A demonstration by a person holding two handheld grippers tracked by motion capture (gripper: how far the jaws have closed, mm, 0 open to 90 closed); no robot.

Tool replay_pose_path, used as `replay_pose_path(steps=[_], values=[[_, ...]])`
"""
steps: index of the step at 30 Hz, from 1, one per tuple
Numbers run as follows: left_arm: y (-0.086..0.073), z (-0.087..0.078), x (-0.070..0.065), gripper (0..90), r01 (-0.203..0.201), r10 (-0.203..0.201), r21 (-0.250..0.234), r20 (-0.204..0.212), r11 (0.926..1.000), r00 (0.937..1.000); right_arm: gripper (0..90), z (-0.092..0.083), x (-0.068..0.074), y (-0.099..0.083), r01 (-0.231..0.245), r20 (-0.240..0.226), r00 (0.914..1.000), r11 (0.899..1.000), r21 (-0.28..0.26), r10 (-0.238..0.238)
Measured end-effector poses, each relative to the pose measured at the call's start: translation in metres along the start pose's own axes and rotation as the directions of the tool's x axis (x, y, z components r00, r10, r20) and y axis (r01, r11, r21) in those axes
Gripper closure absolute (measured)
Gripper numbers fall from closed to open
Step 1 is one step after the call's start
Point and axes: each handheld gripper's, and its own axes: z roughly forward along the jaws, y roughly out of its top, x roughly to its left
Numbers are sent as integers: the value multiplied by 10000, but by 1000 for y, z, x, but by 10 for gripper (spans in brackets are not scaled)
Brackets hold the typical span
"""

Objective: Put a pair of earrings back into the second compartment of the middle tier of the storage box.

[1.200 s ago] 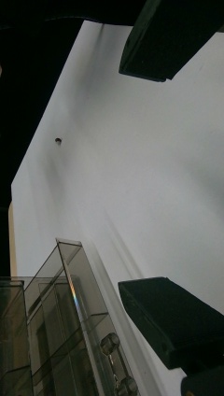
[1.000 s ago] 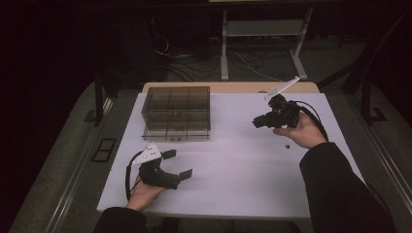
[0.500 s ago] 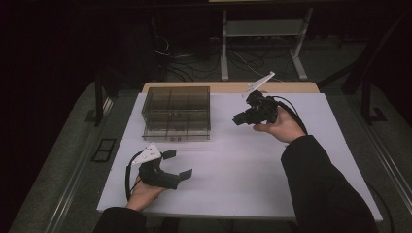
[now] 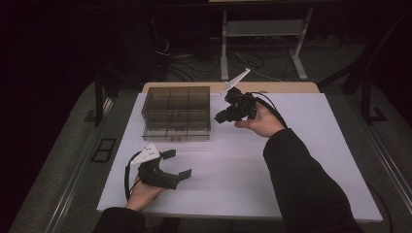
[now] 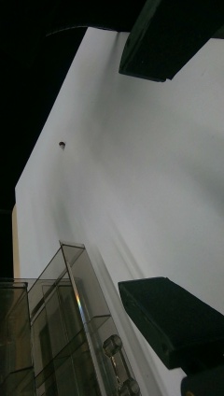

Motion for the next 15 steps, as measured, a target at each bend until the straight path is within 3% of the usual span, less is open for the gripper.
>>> replay_pose_path(steps=[15], values=[[0,0,0,0,56,-56,-39,48,10000,10000,798,33,10,38,421,-270,9987,9990,-128,-425]])
